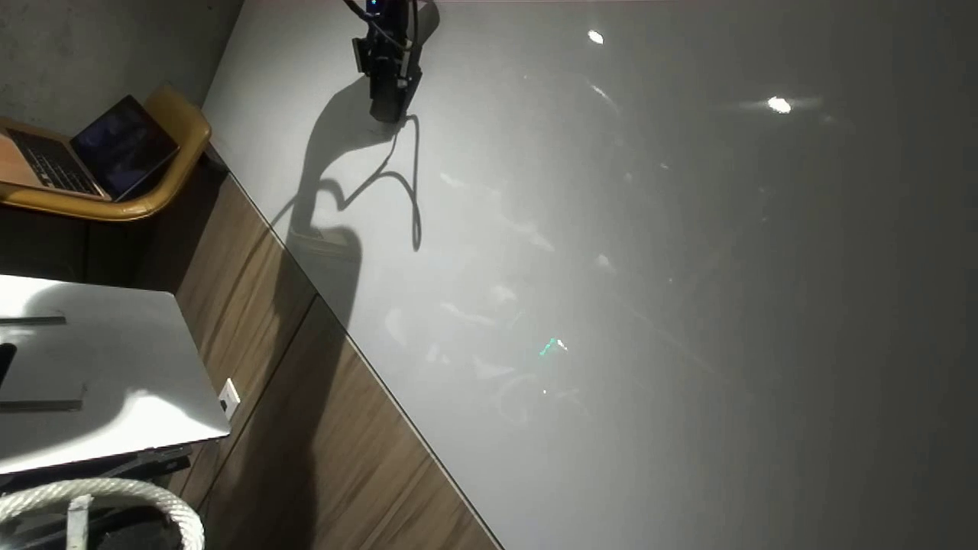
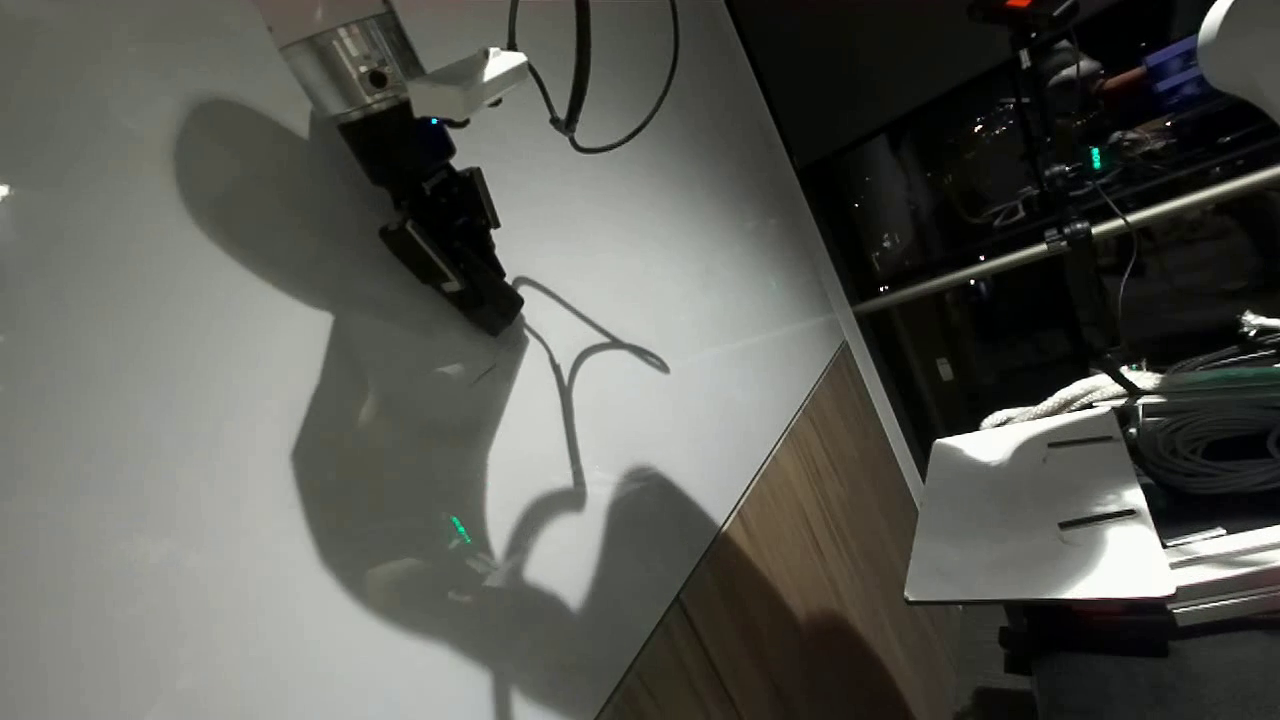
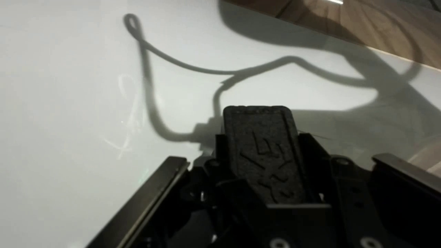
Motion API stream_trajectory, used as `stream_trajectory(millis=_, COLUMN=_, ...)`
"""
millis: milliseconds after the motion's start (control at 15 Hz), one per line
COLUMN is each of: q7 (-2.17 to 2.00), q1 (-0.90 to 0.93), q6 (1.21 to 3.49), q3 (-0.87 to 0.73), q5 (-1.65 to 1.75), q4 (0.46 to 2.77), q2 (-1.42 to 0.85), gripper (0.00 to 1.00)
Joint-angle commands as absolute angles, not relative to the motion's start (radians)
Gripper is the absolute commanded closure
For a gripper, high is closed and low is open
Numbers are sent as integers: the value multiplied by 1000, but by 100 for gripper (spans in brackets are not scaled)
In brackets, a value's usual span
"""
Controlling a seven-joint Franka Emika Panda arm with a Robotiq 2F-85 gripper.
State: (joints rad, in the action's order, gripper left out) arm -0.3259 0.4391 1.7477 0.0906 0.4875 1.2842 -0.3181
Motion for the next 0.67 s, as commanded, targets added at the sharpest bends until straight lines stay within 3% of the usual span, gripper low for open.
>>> stream_trajectory(millis=0, q7=-338, q1=353, q6=1836, q3=37, q5=490, q4=1470, q2=-174, gripper=71)
stream_trajectory(millis=467, q7=-398, q1=203, q6=2052, q3=60, q5=320, q4=1898, q2=-18, gripper=71)
stream_trajectory(millis=600, q7=-437, q1=206, q6=2078, q3=79, q5=320, q4=1931, q2=-11, gripper=71)
